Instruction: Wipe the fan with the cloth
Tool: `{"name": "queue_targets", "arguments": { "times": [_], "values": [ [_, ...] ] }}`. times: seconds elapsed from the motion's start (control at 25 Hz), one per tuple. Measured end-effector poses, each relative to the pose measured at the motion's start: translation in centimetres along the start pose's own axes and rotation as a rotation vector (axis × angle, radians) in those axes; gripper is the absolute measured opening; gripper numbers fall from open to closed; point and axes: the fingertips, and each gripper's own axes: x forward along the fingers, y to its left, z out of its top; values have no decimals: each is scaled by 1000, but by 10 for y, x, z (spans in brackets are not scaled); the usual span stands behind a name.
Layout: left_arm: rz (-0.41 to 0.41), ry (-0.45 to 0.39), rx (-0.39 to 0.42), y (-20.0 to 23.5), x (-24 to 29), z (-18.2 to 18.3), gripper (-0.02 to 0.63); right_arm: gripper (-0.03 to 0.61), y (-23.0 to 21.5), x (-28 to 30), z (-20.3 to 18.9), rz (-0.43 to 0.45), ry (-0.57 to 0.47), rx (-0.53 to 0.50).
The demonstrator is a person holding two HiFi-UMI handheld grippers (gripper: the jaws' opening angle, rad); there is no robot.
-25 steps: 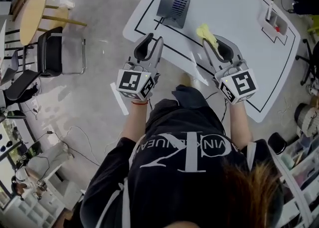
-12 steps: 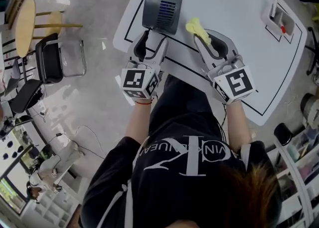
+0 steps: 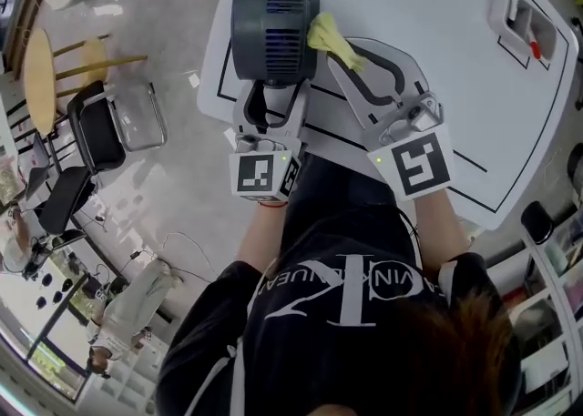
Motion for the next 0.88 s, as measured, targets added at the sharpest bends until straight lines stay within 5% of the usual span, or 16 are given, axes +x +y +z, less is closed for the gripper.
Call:
{"name": "queue_targets", "arguments": {
  "times": [0.36, 0.6, 0.88],
  "values": [
    [6, -16, 14, 0, 0, -1, 285, 60, -27, 29, -4, -43, 18, -165],
    [7, -26, 25, 0, 1, -3, 287, 57, -41, 46, -20, -44, 35, -162],
    [1, -45, 37, -1, -1, -2, 287, 57, -35, 62, -50, 52, 126, -127]
  ]
}}
